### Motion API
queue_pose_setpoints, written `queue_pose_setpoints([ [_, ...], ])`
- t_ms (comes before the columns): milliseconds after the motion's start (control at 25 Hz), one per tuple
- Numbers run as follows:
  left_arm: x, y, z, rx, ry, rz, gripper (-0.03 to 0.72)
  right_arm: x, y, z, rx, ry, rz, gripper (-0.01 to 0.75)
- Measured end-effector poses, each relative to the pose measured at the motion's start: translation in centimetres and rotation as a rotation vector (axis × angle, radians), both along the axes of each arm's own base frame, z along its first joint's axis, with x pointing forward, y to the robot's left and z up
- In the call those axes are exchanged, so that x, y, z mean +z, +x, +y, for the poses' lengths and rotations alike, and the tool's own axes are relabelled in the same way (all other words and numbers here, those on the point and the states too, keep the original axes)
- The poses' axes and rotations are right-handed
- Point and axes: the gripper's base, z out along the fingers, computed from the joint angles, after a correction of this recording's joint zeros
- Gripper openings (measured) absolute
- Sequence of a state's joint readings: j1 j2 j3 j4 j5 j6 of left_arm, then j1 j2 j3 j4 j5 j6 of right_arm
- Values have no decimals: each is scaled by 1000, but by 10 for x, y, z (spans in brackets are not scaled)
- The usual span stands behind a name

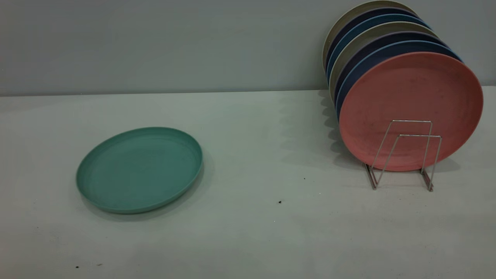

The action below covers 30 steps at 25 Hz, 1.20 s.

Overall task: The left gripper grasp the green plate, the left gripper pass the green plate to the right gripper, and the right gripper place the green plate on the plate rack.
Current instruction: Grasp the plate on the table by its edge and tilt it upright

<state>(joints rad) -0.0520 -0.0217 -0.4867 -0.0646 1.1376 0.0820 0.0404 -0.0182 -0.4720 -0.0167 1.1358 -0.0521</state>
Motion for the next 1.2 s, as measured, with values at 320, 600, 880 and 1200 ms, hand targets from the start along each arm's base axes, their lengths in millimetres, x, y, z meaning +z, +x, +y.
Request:
queue_pose_setpoints([
  [320,0,0,0,0,0,0,568,0,0,0,0,0,0,294],
  [600,0,0,0,0,0,0,568,0,0,0,0,0,0,294],
  [880,3,1,0,0,-5,-28,568,0,0,0,1,-1,0,294],
  [1200,23,32,-11,-11,-166,-69,568,13,2,-2,-10,-17,-109,294],
])
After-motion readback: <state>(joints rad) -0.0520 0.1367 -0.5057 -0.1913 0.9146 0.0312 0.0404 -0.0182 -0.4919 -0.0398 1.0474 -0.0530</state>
